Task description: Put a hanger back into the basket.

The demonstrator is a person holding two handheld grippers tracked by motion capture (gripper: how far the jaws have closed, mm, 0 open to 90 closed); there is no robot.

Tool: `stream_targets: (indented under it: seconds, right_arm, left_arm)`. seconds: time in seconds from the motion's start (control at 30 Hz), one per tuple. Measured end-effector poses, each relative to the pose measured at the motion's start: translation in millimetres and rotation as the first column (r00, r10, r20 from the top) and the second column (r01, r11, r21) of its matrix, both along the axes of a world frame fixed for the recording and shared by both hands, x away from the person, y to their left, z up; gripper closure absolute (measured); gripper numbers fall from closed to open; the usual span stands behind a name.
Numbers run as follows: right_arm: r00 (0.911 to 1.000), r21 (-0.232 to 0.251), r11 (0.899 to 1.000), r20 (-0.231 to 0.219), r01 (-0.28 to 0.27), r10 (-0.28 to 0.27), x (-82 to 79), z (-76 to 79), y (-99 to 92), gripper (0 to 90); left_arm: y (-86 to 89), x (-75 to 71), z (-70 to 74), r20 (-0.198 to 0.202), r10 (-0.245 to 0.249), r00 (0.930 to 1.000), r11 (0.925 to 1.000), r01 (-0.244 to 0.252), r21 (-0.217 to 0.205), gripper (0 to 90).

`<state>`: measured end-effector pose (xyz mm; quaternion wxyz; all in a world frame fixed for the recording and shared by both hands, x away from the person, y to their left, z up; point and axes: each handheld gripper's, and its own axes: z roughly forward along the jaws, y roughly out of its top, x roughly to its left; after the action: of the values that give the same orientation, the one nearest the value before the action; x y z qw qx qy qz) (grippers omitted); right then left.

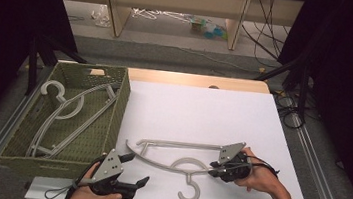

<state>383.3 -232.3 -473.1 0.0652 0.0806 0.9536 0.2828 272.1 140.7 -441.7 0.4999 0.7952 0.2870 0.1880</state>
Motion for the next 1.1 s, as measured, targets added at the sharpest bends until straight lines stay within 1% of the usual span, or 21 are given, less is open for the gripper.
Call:
stream_targets:
  seconds: [0.03,0.1,0.23,0.27,0.3,0.33,0.37,0.43,0.47,0.57,0.63,0.7,0.73,0.8,0.83,0.9,0.93,0.97,1.0,1.07,1.1]
  right_arm:
    - [0.9999,0.002,1.0,-0.009,-0.009,0.009,0.2,-0.1,-0.1,68.4]
    - [0.9996,0.007,1.0,-0.024,-0.017,0.017,-0.9,-0.5,0.1,69.2]
    - [0.9995,0.003,1.0,-0.026,-0.019,0.019,-1.9,-0.8,1.3,69.4]
    - [0.9995,0.001,1.0,-0.024,-0.02,0.02,-2.0,-0.7,1.5,69.6]
    - [0.9995,0.0,1.0,-0.018,-0.025,0.025,-2.0,-0.6,1.6,69.8]
    - [0.9996,-0.005,1.0,-0.017,-0.025,0.025,-3.0,-0.2,2.1,70.2]
    - [0.9993,-0.009,0.999,-0.011,-0.035,0.035,-3.3,0.2,2.7,70.7]
    - [0.9985,-0.02,0.998,0.006,-0.054,0.054,-5.4,0.9,4.0,72.0]
    - [0.9982,-0.025,0.998,0.011,-0.059,0.06,-6.4,1.2,4.4,72.6]
    - [0.9967,-0.036,0.996,0.019,-0.078,0.079,-8.0,2.0,5.3,73.7]
    - [0.9972,-0.037,0.997,0.021,-0.071,0.072,-8.4,2.4,5.9,73.5]
    - [0.9986,-0.039,0.998,0.004,-0.053,0.053,-8.5,2.7,6.0,72.6]
    - [0.9989,-0.038,0.998,0.003,-0.047,0.047,-7.8,2.6,6.1,71.0]
    - [0.9998,-0.041,0.999,0.017,-0.013,0.013,-7.6,2.5,6.2,64.8]
    - [0.9999,-0.04,0.999,0.009,-0.01,0.011,-7.0,2.4,6.0,64.9]
    - [0.9999,-0.041,0.999,0.008,-0.013,0.014,-6.9,2.1,6.1,65.4]
    - [0.9999,-0.042,0.999,0.009,-0.013,0.014,-7.0,2.0,6.2,66.8]
    - [0.9998,-0.044,0.999,0.005,-0.017,0.017,-7.5,2.0,6.4,68.9]
    - [0.9997,-0.049,0.999,0.0,-0.024,0.024,-8.1,2.1,7.1,70.6]
    - [0.9992,-0.059,0.997,0.008,-0.04,0.04,-8.7,2.7,8.0,72.1]
    - [0.9987,-0.06,0.997,0.021,-0.044,0.046,-9.3,2.7,8.2,72.6]
  left_arm:
    - [-0.9,-0.2,-0.9,-0.011,0.001,0.9999,0.9999,-0.001,-0.011,19.7]
    - [-1.3,-0.5,-1.4,-0.014,0.005,0.9999,1.0,-0.005,-0.002,20.1]
    - [-1.2,-0.1,-1.6,-0.005,-0.006,1.0,1.0,0.006,0.004,20.1]
    - [-1.6,-0.7,-1.7,-0.01,-0.002,0.9999,1.0,0.002,0.001,20.1]
    - [-1.7,-0.6,-1.7,-0.003,-0.006,1.0,1.0,0.006,0.006,20.2]
    - [-2.6,-1.1,-2.3,-0.008,-0.002,1.0,1.0,0.002,-0.001,20.4]
    - [-2.5,-0.5,-2.5,-0.006,-0.015,0.9999,0.9999,0.015,0.008,21.1]
    - [-3.0,-0.5,-2.7,0.002,-0.018,0.9998,0.9995,0.018,0.024,22.7]
    - [-3.4,-1.1,-3.1,-0.008,-0.011,0.9999,0.9997,0.011,0.022,22.7]
    - [-3.2,-1.1,-3.0,-0.007,-0.014,0.9999,0.9995,0.014,0.027,22.8]
    - [-3.2,-1.2,-2.8,-0.005,-0.015,0.9999,0.9996,0.015,0.023,22.9]
    - [-3.1,-0.9,-3.0,-0.006,-0.016,0.9999,0.9996,0.016,0.024,23.0]
    - [-3.2,-0.8,-3.3,-0.008,-0.016,0.9998,0.9996,0.016,0.024,23.0]
    - [-3.4,-0.7,-3.6,-0.009,-0.016,0.9998,0.9996,0.016,0.023,23.0]
    - [-3.8,-0.5,-4.0,-0.014,-0.02,0.9997,0.9997,0.02,0.015,23.0]
    - [-4.1,-0.2,-3.9,-0.012,-0.023,0.9997,0.9996,0.023,0.018,22.9]
    - [-4.0,0.4,-3.4,-0.003,-0.027,0.9996,0.9994,0.027,0.024,23.0]
    - [-4.7,0.3,-3.4,-0.009,-0.021,0.9997,0.9995,0.022,0.022,23.0]
    - [-5.2,1.3,-2.9,-0.003,-0.027,0.9996,0.9992,0.027,0.03,23.0]
    - [-7.6,2.7,-2.9,-0.007,-0.035,0.9994,0.9988,0.035,0.035,22.8]
    - [-9.7,3.5,-3.8,-0.01,-0.041,0.9991,0.9985,0.041,0.035,22.8]
